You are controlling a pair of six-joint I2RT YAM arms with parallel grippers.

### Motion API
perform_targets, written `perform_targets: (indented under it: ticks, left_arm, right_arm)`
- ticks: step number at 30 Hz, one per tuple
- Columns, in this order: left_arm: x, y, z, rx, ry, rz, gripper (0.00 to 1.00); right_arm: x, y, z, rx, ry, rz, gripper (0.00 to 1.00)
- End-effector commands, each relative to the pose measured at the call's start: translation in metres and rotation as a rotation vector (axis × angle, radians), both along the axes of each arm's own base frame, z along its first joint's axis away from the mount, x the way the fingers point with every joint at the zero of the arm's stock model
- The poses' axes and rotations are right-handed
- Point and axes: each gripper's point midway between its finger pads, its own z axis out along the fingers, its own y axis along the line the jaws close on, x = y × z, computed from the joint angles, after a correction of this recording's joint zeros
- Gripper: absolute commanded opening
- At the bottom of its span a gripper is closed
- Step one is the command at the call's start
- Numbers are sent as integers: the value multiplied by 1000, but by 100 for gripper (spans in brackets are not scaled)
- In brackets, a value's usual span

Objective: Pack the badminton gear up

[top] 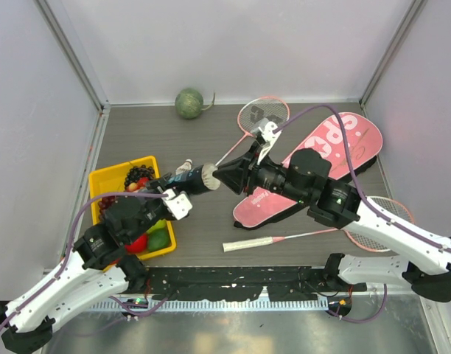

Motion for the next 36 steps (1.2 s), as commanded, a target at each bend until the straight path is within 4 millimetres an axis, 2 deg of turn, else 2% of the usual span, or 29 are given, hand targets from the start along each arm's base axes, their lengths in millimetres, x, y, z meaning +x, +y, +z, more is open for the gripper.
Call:
perform_targets:
  ticks: [1,11,16,20,24,27,32,34,36]
  left_arm:
    - [5,0,37,-89,-96,19,0]
    - [5,-2,40,-109,-72,22,0]
    - [7,-1,40,-112,-59,40,0]
    - [9,4,42,-111,-71,69,0]
    - [12,8,40,-86,-87,88,0]
    - [14,11,38,-73,-97,107,0]
    - [19,15,37,-64,-111,134,0]
    - [20,17,37,-61,-114,143,0]
    - [20,20,39,-64,-121,157,0]
  right_arm:
    - [8,13,-3,-25,-4,-6,30]
    - [22,48,-46,-144,67,-2,25]
    - [26,57,-43,-75,88,-49,23]
    - [31,41,-30,29,105,-125,22]
    - [28,24,-3,139,71,-150,24]
    - [23,11,8,137,44,-150,27]
    - [16,-17,30,124,-27,-169,37]
    - [24,-27,34,122,-46,-220,40]
    - [40,-39,30,115,-44,-303,44]
